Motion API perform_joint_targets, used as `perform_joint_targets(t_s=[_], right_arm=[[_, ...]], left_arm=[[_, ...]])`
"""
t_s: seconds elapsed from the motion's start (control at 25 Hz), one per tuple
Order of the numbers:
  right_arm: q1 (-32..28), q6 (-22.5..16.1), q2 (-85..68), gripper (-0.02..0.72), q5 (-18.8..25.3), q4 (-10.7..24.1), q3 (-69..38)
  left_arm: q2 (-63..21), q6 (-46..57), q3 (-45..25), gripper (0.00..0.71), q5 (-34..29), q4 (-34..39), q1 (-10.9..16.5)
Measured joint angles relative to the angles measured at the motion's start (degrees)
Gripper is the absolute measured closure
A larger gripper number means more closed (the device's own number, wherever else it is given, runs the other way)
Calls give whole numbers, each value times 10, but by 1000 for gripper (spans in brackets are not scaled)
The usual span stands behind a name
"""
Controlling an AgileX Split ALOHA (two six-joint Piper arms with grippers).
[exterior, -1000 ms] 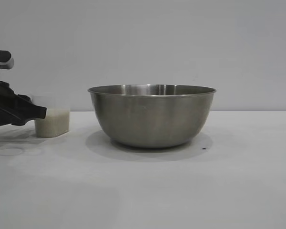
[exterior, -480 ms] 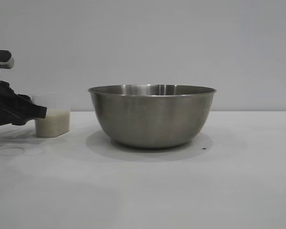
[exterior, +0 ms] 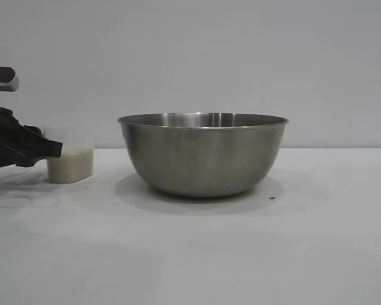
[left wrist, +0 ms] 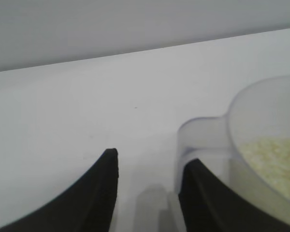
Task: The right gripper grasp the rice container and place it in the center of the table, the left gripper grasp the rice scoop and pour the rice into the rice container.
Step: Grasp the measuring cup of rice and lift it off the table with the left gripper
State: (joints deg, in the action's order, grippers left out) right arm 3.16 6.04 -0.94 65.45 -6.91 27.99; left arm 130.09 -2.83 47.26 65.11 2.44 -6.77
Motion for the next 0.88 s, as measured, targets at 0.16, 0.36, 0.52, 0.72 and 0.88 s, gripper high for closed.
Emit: perform_joint_targets(t_s=[0.16,0.36,0.52,0.72,0.88], right_arm=[[0,0,0,260,0,0,0],[0,0,0,260,0,0,0],[0,0,0,260,0,0,0],[0,0,0,260,0,0,0],[0,0,0,260,0,0,0]], left_arm=[[0,0,-19,469,1,-12,0],[0,0,-21,469,0,-18,0],[-8,1,-21,469,0,-2,0],[-16,1,-21,469,0,1,0],[-16,1,-22,469,0,1,0]])
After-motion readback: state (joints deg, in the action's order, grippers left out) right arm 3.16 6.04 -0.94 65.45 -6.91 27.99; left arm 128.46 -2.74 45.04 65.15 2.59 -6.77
